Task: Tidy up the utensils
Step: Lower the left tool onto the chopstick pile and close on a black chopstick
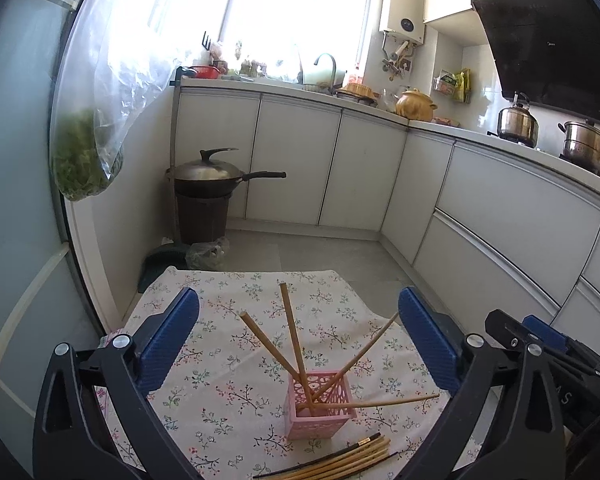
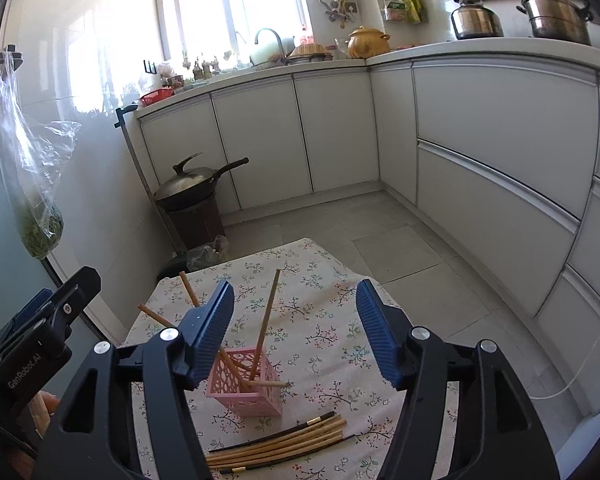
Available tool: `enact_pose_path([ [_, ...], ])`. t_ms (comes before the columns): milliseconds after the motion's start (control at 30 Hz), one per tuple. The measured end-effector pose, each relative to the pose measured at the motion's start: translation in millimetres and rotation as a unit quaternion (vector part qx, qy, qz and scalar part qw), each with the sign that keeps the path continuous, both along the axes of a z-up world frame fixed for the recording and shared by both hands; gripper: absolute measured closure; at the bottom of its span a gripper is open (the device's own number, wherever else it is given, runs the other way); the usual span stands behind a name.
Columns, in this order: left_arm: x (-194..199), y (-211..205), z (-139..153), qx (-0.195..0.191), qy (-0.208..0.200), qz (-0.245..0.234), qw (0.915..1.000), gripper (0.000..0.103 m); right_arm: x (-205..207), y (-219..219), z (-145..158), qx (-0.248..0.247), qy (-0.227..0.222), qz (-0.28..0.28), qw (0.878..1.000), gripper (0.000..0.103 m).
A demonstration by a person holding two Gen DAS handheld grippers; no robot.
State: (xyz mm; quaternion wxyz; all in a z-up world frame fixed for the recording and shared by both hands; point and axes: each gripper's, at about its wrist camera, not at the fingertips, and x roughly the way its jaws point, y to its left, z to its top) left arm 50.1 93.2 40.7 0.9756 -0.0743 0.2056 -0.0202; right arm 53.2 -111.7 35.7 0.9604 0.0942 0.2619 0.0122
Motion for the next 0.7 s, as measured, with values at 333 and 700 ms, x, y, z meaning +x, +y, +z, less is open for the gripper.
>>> enact_pose_path([
  [333,-11.9,-9.4,-9.5,0.012,0.014,-0.025,0.9995,0.007,-25.8,-25.9,-13.0,0.023,0.005,-0.027,0.999,0.009],
  [700,-13.6,-24.9,-23.6,0.043,0.034,-0.048,0.9974,0.007,-43.5,-44.9,-19.0,0.038,0.019,-0.032,0.999,0.007],
])
